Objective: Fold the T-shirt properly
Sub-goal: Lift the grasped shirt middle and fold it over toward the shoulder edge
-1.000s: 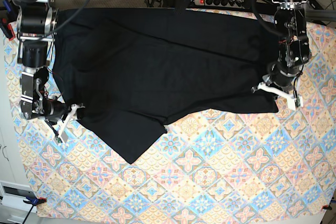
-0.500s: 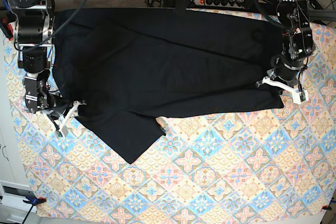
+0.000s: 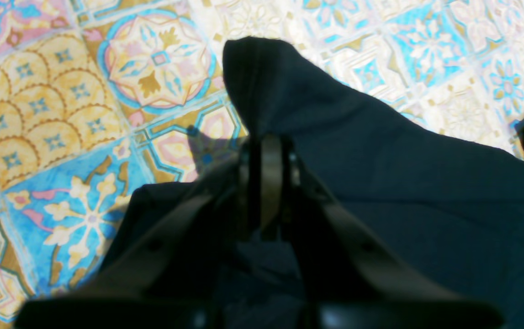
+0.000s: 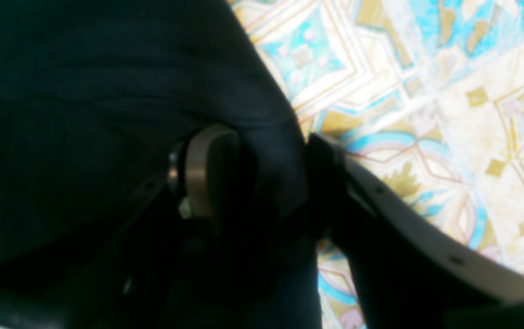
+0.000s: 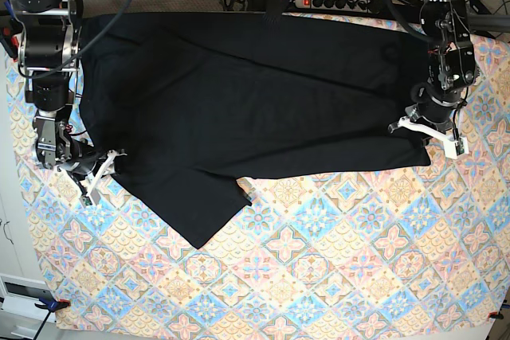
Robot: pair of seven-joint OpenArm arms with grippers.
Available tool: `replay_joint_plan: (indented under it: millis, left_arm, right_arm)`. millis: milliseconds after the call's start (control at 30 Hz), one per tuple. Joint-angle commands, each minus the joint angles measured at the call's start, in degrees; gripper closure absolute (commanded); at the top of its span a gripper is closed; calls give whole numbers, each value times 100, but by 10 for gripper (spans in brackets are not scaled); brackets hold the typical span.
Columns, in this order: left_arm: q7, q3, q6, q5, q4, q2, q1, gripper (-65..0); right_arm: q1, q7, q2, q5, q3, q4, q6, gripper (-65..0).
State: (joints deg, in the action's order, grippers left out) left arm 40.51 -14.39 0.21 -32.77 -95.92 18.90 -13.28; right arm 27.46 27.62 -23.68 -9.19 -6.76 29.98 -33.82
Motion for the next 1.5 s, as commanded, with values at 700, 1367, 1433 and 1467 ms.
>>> replay_joint_plan:
  millis: [700, 1367, 1433, 1467]
  left_arm:
    - [-117, -51, -8, -6, -171, 75, 57, 0]
    - [-117, -499, -8, -6, -769, 49, -584, 0]
    - [-117, -455, -8, -6, -777, 23, -575, 0]
    - [-117, -394, -8, -6, -777, -13, -567, 0]
  right_arm:
    - [-1080, 1322, -63, 62, 1762, 2475, -618, -15]
    - [-2487, 2219, 61, 80, 2606, 4629, -618, -93]
    - [-2109, 2227, 61, 80, 2483, 4426, -618, -171]
    - [-1951, 2227, 61, 88, 2360, 4251, -618, -210]
